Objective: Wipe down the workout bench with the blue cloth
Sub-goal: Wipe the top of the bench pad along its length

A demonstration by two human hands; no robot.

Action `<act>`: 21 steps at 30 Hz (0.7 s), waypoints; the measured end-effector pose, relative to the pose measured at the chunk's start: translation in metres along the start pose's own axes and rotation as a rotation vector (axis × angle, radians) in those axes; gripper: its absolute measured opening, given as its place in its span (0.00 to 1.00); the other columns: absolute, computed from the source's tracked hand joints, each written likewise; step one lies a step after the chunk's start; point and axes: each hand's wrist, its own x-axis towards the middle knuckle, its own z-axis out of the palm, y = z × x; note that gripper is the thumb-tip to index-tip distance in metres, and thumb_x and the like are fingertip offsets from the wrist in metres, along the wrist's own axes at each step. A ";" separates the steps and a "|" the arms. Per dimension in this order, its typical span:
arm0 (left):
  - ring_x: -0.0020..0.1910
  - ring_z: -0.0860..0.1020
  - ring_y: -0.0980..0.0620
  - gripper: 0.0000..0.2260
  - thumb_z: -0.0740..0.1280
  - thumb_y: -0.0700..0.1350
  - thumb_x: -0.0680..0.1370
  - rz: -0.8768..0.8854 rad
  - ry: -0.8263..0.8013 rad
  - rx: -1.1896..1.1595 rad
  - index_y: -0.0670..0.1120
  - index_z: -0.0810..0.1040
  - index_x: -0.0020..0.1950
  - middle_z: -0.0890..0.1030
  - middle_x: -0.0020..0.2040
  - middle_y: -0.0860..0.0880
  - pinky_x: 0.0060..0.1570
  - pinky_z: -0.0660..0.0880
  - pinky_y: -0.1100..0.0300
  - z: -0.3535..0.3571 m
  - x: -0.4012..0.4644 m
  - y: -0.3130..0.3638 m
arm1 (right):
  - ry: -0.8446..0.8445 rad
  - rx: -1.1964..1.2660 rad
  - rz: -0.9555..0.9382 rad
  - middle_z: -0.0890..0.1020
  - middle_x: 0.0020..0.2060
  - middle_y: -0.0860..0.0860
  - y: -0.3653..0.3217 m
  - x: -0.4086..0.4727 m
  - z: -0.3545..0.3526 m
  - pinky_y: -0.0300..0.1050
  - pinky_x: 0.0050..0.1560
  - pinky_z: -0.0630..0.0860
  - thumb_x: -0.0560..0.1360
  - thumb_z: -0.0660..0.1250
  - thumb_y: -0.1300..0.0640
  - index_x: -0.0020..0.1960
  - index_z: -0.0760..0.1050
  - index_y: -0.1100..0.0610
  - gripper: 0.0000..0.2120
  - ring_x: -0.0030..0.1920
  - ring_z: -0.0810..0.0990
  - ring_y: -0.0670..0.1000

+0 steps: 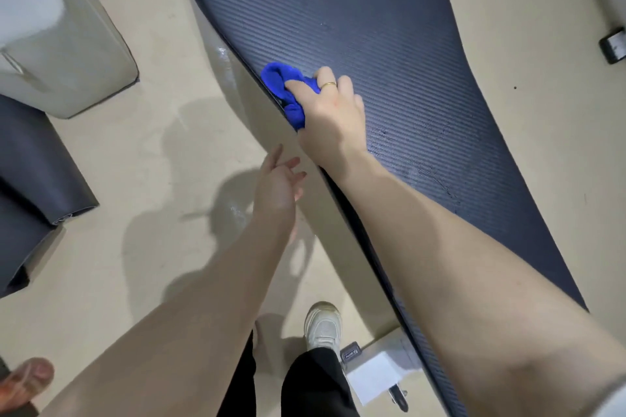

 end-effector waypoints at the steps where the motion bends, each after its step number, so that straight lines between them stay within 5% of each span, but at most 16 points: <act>1: 0.53 0.75 0.49 0.30 0.51 0.30 0.75 0.013 0.031 -0.005 0.48 0.60 0.75 0.76 0.58 0.48 0.46 0.69 0.62 -0.004 0.002 -0.001 | -0.027 -0.006 -0.061 0.73 0.52 0.57 0.002 -0.006 -0.002 0.50 0.43 0.64 0.70 0.62 0.59 0.57 0.75 0.52 0.16 0.49 0.70 0.60; 4: 0.57 0.74 0.50 0.32 0.54 0.30 0.76 0.054 0.052 0.090 0.43 0.49 0.78 0.74 0.56 0.51 0.55 0.67 0.61 -0.013 -0.002 -0.009 | -0.113 -0.047 -0.322 0.78 0.43 0.52 0.012 -0.049 -0.004 0.46 0.40 0.66 0.68 0.64 0.51 0.46 0.79 0.48 0.09 0.42 0.74 0.57; 9: 0.46 0.73 0.54 0.24 0.53 0.33 0.79 0.000 0.031 0.056 0.45 0.60 0.75 0.73 0.60 0.47 0.46 0.69 0.65 0.005 -0.033 -0.029 | -0.333 -0.099 -0.551 0.78 0.40 0.50 0.066 -0.127 -0.017 0.42 0.36 0.67 0.66 0.62 0.49 0.45 0.79 0.44 0.10 0.37 0.74 0.55; 11: 0.54 0.75 0.51 0.24 0.57 0.38 0.78 0.023 -0.006 0.096 0.48 0.63 0.74 0.75 0.63 0.47 0.55 0.70 0.61 0.022 -0.043 -0.035 | -0.251 -0.073 -0.444 0.79 0.44 0.53 0.090 -0.133 -0.023 0.45 0.38 0.70 0.68 0.62 0.52 0.48 0.79 0.45 0.11 0.40 0.74 0.57; 15: 0.65 0.70 0.47 0.30 0.58 0.49 0.67 0.249 -0.064 0.362 0.48 0.66 0.71 0.73 0.67 0.46 0.70 0.64 0.49 0.045 -0.046 -0.060 | 0.064 0.127 0.314 0.76 0.52 0.61 0.124 -0.126 -0.017 0.57 0.47 0.75 0.65 0.65 0.64 0.55 0.78 0.50 0.21 0.44 0.73 0.64; 21: 0.76 0.59 0.45 0.37 0.57 0.48 0.67 0.224 0.002 0.394 0.39 0.54 0.76 0.60 0.76 0.42 0.75 0.55 0.48 0.069 -0.072 -0.070 | -0.101 0.183 0.058 0.78 0.48 0.60 0.113 -0.230 -0.014 0.51 0.41 0.77 0.66 0.57 0.56 0.56 0.79 0.50 0.21 0.39 0.74 0.61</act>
